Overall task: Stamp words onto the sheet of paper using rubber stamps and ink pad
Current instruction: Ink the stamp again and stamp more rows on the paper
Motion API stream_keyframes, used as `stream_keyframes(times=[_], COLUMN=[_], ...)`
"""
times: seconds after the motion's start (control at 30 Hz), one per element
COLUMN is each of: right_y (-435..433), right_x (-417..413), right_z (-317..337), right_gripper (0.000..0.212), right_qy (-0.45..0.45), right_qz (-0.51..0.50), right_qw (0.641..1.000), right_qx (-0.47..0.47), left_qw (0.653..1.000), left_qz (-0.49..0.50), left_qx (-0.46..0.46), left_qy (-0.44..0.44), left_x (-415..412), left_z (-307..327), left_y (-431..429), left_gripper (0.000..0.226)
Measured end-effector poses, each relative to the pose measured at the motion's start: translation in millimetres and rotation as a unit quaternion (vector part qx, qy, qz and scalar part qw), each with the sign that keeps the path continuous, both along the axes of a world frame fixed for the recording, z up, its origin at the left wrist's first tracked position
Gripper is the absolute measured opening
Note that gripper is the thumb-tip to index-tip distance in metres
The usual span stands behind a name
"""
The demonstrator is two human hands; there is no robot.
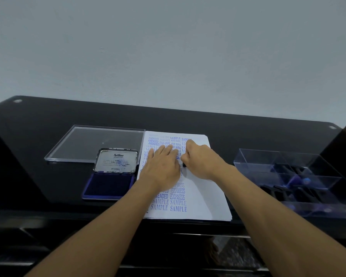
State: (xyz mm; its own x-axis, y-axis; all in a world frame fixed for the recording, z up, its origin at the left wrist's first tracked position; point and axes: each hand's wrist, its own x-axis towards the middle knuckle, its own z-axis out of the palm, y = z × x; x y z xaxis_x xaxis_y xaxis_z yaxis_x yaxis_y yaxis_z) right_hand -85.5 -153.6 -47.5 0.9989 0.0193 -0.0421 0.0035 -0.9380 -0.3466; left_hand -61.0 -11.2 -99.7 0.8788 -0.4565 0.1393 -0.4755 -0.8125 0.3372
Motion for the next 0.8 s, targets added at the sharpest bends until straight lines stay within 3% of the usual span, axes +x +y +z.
stream_keyframes(times=[0.53,0.8], right_y=[2,-1], right_x=[-4,-3], right_z=[4,17], right_gripper=[0.012,0.016], right_qy=[0.016,0.028], right_qz=[-0.004,-0.005], right_qw=[1.000,1.000], right_qx=[0.005,-0.008], left_qw=[0.998,0.998], left_qz=[0.009,0.014], left_qx=[-0.022,-0.011], left_qy=[0.061,0.066], left_x=[6,-2], left_z=[15,29], left_y=[-1,7], left_gripper=[0.032,0.043])
